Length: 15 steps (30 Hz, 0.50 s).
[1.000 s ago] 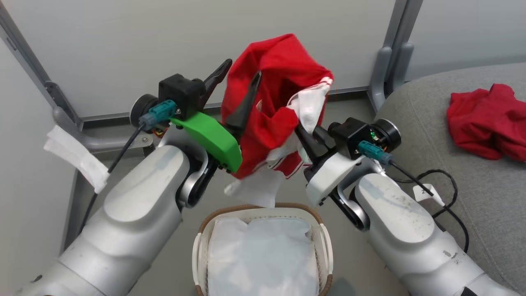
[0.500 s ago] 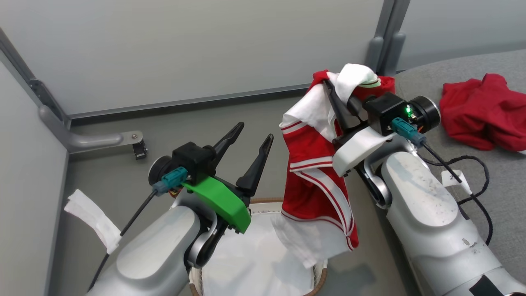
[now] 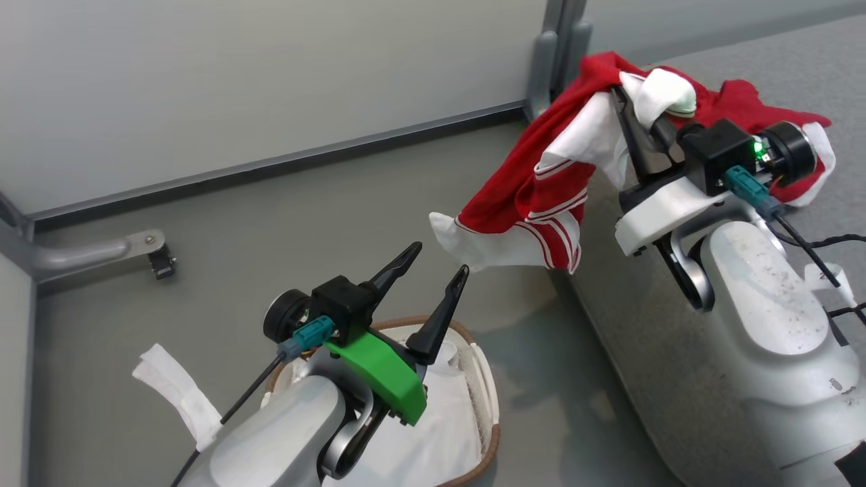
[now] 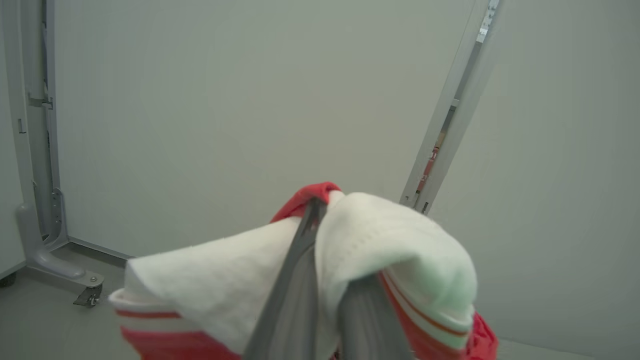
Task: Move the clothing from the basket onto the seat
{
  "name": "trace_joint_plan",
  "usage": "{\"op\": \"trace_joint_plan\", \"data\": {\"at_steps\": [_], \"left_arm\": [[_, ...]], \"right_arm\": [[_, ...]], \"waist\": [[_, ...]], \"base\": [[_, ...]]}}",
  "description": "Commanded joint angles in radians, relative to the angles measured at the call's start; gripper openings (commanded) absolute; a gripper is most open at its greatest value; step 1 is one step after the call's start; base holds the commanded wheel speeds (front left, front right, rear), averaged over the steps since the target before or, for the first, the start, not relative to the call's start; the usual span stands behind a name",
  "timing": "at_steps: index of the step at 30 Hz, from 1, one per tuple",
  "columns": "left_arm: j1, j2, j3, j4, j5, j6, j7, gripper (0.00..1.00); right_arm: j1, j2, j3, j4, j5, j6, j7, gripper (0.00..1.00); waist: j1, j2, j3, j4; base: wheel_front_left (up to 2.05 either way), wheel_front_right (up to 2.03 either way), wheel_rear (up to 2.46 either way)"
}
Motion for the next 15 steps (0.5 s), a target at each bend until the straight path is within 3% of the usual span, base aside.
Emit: {"op": "trace_joint_plan", "data": {"at_steps": [1, 8, 15], "left_arm": [[0.005, -0.001, 0.0, -0.001, 0.013, 0.002, -0.005, 1.0], [-0.007, 0.0, 0.004, 0.01, 0.036, -0.002, -0.006, 1.0], [-0.024, -0.004, -0.004, 0.025, 0.051, -0.01, -0.005, 1.0]], "right_arm": [[-0.012, -0.011, -0.005, -0.016, -0.004, -0.001, 0.005, 0.0], [0.04, -0.039, -0.022, -0.078, 0.01, -0.001, 0.026, 0.0], [0.09, -0.047, -0.041, -0.114, 0.02, -0.001, 0.032, 0.0]], "waist": [[0.0, 0.0, 0.037, -0.077], [0.0, 0.0, 0.073, -0.191], [0.0, 0.0, 0.094, -0.252]], "base": [[0.0, 0.0, 0.0], [0.0, 0.0, 0.0], [0.0, 0.0, 0.0]]}}
